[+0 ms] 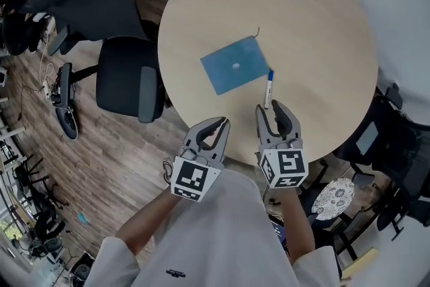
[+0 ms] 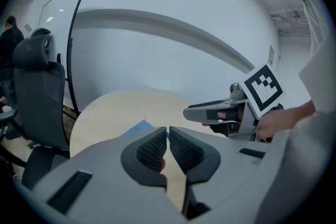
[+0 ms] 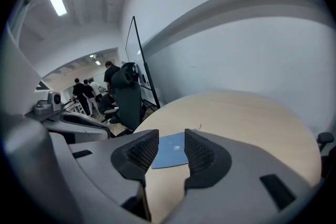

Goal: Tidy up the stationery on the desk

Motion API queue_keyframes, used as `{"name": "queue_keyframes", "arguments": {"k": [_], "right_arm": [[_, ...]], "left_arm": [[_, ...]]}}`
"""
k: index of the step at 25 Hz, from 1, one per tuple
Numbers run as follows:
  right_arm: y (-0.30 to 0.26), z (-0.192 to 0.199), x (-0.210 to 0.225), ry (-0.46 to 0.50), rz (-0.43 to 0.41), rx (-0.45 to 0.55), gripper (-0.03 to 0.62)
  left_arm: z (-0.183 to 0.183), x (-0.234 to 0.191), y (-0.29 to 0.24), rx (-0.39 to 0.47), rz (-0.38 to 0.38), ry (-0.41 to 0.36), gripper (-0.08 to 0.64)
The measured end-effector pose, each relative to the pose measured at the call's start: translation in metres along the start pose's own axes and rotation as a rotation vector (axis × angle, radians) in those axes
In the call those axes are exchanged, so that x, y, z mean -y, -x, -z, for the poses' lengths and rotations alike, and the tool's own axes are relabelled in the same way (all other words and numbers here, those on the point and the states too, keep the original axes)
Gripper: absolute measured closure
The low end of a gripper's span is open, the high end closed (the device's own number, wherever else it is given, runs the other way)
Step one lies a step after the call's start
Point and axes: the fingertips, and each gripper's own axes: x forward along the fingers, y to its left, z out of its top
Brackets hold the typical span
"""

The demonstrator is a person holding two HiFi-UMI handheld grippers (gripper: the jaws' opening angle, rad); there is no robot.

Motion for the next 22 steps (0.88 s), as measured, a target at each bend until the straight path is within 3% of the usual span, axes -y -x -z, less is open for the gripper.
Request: {"name": "queue_keyframes", "arguments": {"k": [10,22], "right_arm": [[-0.082,0.027,0.028,-0.034,0.009,-0.140,0.408],[-0.141,0.079,0.056,-0.250,0.104,-0.222,0.374]], "left_arm": [[0.016,-0.044,-0.035,-0.037,0.012,0.015,0.529],[0.042,-0.062,-0.062,-0.096,0.045,0.047,0.529]]}}
